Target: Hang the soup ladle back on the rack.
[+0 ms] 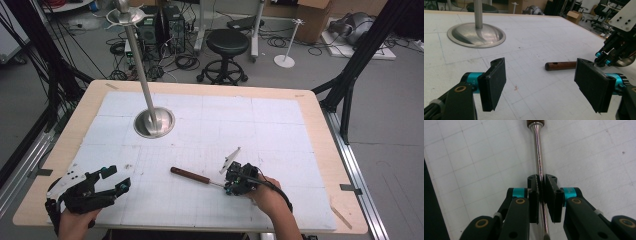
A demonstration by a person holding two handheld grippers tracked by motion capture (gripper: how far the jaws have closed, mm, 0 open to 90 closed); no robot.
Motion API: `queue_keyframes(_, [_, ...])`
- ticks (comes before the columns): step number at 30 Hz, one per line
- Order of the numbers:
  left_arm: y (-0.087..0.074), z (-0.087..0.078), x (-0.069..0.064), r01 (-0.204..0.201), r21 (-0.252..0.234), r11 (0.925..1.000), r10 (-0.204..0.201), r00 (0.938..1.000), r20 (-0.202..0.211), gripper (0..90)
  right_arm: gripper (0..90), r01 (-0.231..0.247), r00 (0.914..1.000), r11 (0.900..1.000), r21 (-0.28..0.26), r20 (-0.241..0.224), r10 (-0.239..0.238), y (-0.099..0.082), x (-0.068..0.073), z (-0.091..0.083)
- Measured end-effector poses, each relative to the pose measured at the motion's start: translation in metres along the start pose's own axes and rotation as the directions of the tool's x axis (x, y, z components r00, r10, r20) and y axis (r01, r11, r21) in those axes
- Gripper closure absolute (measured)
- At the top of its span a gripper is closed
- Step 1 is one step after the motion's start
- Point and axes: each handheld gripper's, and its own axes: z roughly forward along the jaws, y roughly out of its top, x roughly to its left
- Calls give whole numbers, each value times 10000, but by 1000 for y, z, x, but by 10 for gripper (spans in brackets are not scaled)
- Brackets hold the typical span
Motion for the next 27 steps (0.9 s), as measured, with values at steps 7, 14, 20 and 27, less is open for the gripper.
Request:
queue_keyframes(7, [-1, 2, -1, -73, 110, 9999, 73, 10000, 8, 267, 837, 163, 9997, 9998, 78, 185, -164, 1, 3, 0])
queue_keyframes(14, [-1, 2, -1, -46, 136, 9999, 47, 10000, -31, 269, 838, -285, 9996, 9974, -669, 70, 291, -8, 2, -4])
queue_keyframes(20, [-1, 3, -2, -118, 201, 9997, 119, 9999, -8, 270, 839, -681, 9976, 9865, -1488, 19, 692, -14, 2, -15])
queue_keyframes(27, [-2, 4, -3, -110, 255, 9996, 110, 9999, 0, 271, 845, -1116, 9937, 9654, -2359, -138, 1115, -21, 5, -26])
